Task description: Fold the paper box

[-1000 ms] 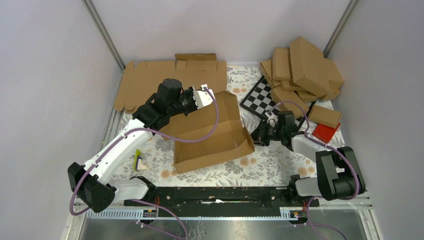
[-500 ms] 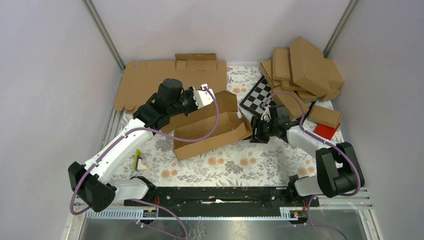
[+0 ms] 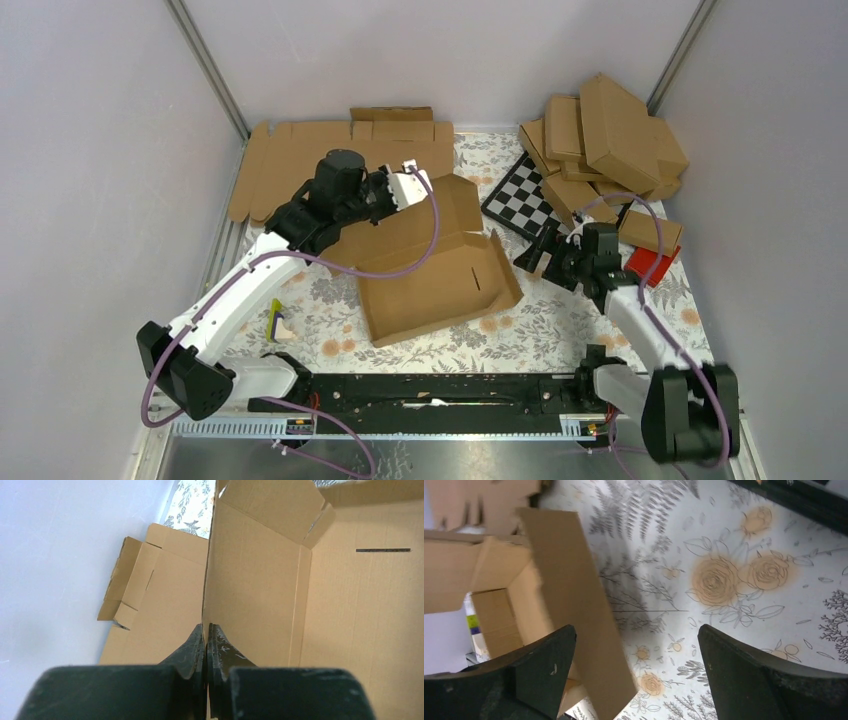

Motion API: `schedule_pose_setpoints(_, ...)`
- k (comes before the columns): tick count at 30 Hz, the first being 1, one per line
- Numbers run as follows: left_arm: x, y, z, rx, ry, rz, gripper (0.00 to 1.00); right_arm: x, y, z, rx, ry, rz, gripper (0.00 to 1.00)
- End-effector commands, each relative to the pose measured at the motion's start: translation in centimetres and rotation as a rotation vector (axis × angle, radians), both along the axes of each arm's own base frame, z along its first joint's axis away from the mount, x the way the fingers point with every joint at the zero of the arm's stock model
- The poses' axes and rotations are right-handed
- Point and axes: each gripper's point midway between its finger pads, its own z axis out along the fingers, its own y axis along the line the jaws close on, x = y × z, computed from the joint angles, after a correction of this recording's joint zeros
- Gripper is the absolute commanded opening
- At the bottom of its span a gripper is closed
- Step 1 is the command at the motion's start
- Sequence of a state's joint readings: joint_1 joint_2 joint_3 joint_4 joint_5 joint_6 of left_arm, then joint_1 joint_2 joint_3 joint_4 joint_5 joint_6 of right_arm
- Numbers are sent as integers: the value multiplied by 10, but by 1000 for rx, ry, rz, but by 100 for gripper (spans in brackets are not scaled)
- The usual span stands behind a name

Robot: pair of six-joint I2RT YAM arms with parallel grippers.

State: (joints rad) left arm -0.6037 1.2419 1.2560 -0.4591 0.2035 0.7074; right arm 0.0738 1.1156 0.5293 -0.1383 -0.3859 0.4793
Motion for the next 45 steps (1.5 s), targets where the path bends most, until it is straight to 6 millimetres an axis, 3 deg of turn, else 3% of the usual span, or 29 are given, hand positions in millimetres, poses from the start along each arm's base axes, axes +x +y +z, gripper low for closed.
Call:
schedule_pose_setpoints(1, 11, -13, 23, -37, -38, -26, 6, 12, 4, 47, 44, -241, -8, 100)
schedule_pose_setpoints(4, 20, -16, 17, -32, -25, -2, 23, 4, 17, 45, 98, -214, 62, 100)
schedule_pose_setpoints(6, 30, -16, 18, -39, -28, 35, 46, 2, 21, 38, 113, -182, 86, 100)
schedule_pose_setpoints(7, 38, -14, 22, -56, -42, 80, 65, 2, 21, 36, 110, -173, 88, 100)
schedule_pose_setpoints(11, 69, 10, 54, -156, -114, 348, 87, 8, 20, 33, 76, -171, 108, 100)
schedule_pose_setpoints(16, 72, 52, 92, -301, -128, 653, 99, 10, 28, 25, -3, -148, 139, 97)
schedule_pose_setpoints(18, 60, 85, 117, -397, -117, 882, 99, 11, 33, 25, -77, -165, 149, 96)
schedule_pose_setpoints(19, 46, 103, 115, -426, -60, 1002, 99, 13, 33, 26, -118, -175, 143, 96)
schedule_pose_setpoints(20, 39, 109, 120, -456, -35, 1028, 99, 14, 35, 28, -139, -182, 147, 95)
schedule_pose_setpoints(23, 1, 96, 78, -488, 219, 978, 99, 20, 33, 29, -193, -192, 132, 92)
schedule_pose_setpoints(26, -35, 71, 14, -553, 494, 926, 99, 25, 30, 26, -228, -189, 115, 91)
schedule_pose_setpoints(28, -49, 73, -27, -559, 591, 990, 99, 27, 30, 24, -239, -184, 115, 90)
schedule_pose_setpoints(31, -66, 79, -72, -575, 673, 1070, 99, 28, 31, 20, -257, -178, 126, 90)
schedule_pose_setpoints(36, -81, 91, -132, -795, 788, 1332, 99, 30, 25, 17, -306, -185, 116, 90)
schedule_pose_setpoints(39, -90, 83, -158, -887, 889, 1374, 97, 30, 25, 18, -306, -187, 113, 90)
schedule_pose_setpoints(41, -91, 76, -170, -923, 930, 1355, 78, 29, 25, 17, -303, -181, 103, 89)
schedule_pose_setpoints(45, -90, 76, -191, -896, 931, 1381, 62, 27, 28, 17, -310, -158, 105, 88)
